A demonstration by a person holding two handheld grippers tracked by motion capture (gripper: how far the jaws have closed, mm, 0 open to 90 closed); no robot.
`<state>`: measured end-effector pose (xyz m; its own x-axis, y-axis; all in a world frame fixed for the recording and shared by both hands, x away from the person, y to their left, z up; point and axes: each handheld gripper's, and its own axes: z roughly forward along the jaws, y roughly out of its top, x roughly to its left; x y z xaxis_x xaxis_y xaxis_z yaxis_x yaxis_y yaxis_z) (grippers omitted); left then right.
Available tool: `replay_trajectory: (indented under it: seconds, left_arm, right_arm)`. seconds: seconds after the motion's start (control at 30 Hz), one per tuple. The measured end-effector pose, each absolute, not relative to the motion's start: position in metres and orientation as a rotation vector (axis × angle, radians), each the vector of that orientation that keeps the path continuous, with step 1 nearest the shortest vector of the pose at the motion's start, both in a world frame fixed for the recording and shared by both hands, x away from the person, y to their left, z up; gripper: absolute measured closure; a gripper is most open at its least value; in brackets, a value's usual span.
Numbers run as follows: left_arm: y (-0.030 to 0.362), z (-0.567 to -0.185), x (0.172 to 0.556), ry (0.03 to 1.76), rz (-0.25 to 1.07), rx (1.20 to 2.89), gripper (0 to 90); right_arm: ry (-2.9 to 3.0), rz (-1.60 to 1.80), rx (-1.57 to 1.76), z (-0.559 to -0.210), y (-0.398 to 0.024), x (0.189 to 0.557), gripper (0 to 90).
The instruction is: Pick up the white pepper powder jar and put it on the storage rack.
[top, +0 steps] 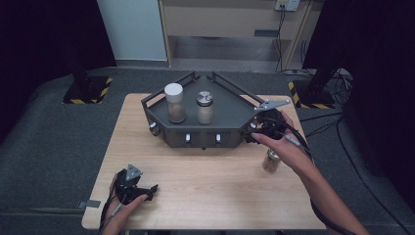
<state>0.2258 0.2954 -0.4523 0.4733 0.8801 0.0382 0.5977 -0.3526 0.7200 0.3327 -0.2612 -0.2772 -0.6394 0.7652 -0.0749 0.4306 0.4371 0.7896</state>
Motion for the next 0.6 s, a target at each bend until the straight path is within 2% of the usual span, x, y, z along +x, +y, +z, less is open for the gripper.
replay_trajectory:
  seconds: [0.6]
  left_arm:
    - [0.296, -0.452, 0.226, 1.217, 0.566, 2.081, 0.0]
  right_arm:
    - [2.262, 1.036, 1.052, -0.293, -0.285, 0.321, 5.9]
